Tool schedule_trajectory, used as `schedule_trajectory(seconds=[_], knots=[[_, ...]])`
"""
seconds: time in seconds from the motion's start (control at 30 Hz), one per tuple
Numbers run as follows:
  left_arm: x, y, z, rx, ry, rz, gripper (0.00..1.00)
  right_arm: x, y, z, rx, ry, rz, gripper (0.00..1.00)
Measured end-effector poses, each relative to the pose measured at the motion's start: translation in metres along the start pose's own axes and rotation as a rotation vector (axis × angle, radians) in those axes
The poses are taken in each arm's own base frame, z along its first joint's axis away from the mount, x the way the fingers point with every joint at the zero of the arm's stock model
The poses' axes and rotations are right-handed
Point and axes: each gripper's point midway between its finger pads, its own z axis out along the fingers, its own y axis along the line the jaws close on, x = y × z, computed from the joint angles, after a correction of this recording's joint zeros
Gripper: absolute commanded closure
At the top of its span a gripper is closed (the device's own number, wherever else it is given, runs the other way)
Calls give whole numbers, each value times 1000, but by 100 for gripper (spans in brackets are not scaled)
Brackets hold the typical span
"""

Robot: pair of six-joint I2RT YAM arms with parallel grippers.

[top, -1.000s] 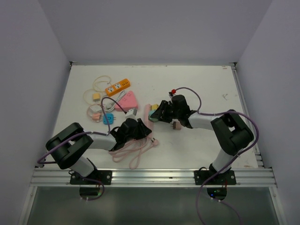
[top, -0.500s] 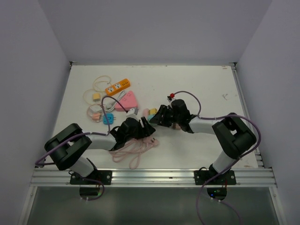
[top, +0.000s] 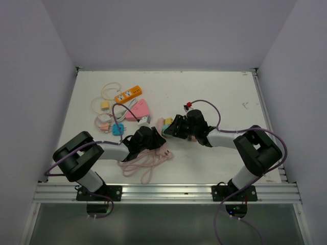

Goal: Pull the plug off the socket

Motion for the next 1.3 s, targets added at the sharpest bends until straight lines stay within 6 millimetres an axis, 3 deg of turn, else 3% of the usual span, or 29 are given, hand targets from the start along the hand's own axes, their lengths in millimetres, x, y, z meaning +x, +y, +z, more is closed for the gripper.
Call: schedule_trajectory(seconds=[0.57,1.03,1.2,1.3], knots=[[13,-7,0,-2,46,-72,100,7,-8,-19,25,-51,5,100],[19,-19,7,21,100,-97,100,-3,-25,-34,-28,-2,107,100],[16,-18,10,1,95,-104,100,-11,-23,-43,7,2,80,100],[2,-9,14,-42,44,-129,100,-34,-15,-56,10,-60,47,100]])
